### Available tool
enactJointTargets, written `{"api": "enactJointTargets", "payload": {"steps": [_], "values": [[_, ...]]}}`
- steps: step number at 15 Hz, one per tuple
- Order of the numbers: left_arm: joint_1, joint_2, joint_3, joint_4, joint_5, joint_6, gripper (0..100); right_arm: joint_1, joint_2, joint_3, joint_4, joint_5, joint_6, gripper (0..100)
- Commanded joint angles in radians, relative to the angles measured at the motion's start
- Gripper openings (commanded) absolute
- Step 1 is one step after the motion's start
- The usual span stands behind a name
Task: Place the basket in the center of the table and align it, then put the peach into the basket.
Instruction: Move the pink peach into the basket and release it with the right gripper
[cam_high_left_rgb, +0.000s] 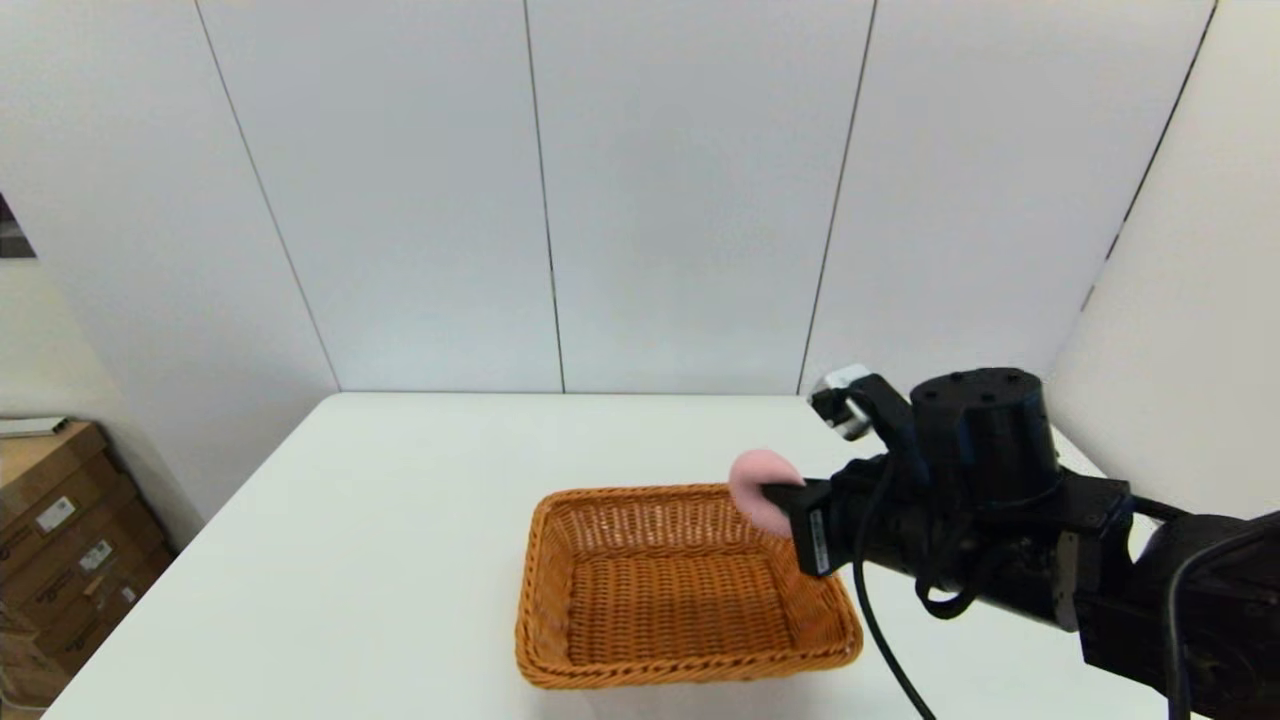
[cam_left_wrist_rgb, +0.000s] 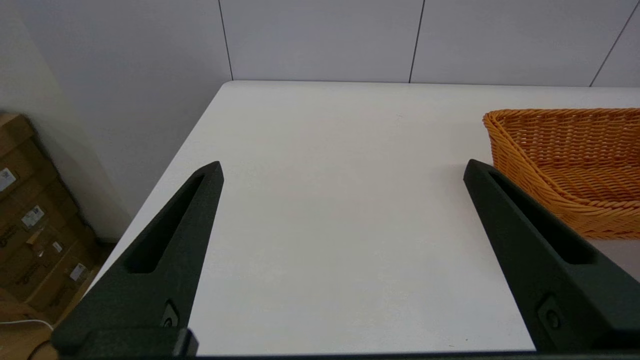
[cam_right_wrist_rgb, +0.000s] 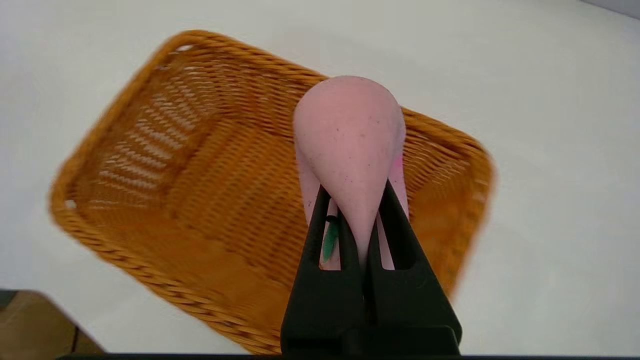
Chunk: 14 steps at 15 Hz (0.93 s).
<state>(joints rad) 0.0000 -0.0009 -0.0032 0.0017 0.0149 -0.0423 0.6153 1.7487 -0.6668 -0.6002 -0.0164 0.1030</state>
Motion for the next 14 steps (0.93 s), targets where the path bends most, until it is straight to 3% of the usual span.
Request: {"api": "enactJointTargets", "payload": {"steps": [1,7,8,14], "values": [[0.0,-0.001,0.0,0.0,0.0,-0.002,100,0.08,0.078,-0.033,0.008,-0.007,-0.008,0],[0.0,-0.001,0.0,0.0,0.0,-0.001,100,0.149,0.155,-0.057,0.008,-0.016,-0.008,0],[0.0,-0.001,0.0,0.0,0.0,0.001,100,0.161,0.155,-0.057,0.01,-0.027,-0.008,100],[0.0,-0.001,0.0,0.0,0.0,-0.001,100,0.142,0.143,-0.059,-0.001,-0.063,0.006,100]]}}
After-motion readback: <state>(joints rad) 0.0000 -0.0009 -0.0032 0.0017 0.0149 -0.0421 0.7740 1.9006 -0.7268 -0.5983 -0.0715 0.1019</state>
